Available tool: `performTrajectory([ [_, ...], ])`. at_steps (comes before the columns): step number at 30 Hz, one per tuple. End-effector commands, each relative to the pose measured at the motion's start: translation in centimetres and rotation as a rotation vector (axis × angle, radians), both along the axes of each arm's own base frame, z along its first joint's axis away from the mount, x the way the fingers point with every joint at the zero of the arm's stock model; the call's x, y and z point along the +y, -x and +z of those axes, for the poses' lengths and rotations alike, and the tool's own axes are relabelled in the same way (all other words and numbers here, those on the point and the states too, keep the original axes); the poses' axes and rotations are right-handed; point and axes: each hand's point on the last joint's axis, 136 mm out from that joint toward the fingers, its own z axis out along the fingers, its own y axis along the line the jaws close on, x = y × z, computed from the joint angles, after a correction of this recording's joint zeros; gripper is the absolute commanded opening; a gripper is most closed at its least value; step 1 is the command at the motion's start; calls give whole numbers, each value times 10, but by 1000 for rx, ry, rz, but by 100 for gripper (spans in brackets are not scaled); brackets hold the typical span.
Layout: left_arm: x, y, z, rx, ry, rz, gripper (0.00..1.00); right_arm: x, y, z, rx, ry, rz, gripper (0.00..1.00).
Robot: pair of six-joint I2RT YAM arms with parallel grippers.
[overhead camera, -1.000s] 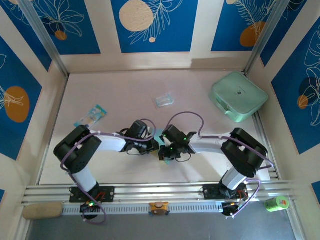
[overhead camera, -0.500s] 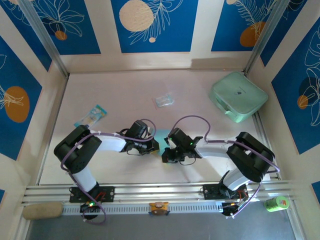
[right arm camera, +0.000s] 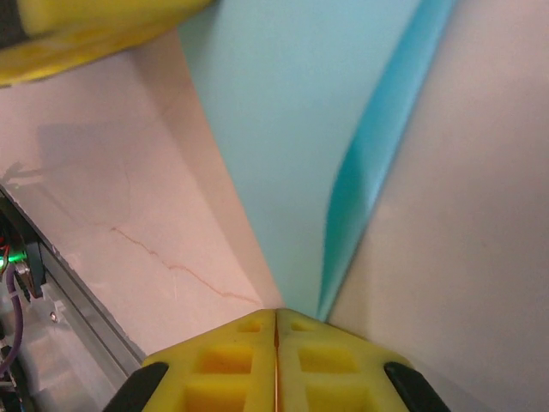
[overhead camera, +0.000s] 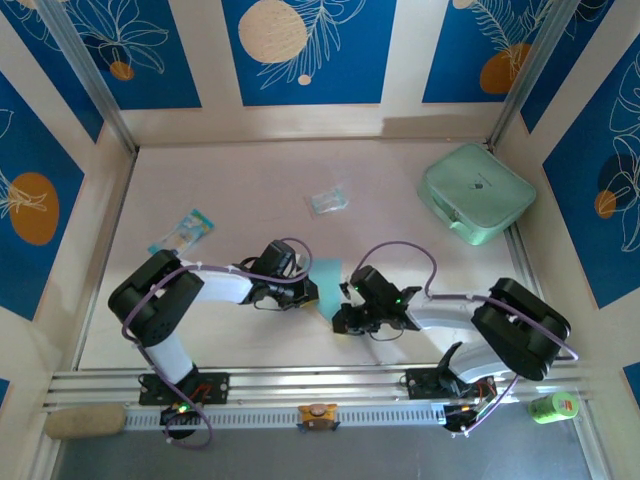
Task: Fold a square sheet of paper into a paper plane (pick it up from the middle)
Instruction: Third fold the triangle at the center of the table.
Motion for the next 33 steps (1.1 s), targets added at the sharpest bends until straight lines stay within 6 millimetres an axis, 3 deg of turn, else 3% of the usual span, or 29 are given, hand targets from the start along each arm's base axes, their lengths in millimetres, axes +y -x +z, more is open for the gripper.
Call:
performTrajectory([
  [1,11,6,-18,23,-76,6,10,-17,22,-5,97,25,-14,8],
  [5,10,5,-15,14,-70,6,10,2,10,39,31,-94,14,9],
  [8,10,4,-14,8,-68,10,10,11,-6,51,10,-84,-2,8],
  [14,11,5,-16,11,-68,10,10,36,-35,36,28,-8,7,6],
  [19,9,4,-15,9,-61,4,10,41,-46,17,50,34,-15,5],
  [26,8,3,-14,3,-60,-1,10,17,-25,-14,137,80,-51,5],
  [33,5,-1,-8,-22,-60,-14,11,5,-8,-14,171,13,-64,6],
])
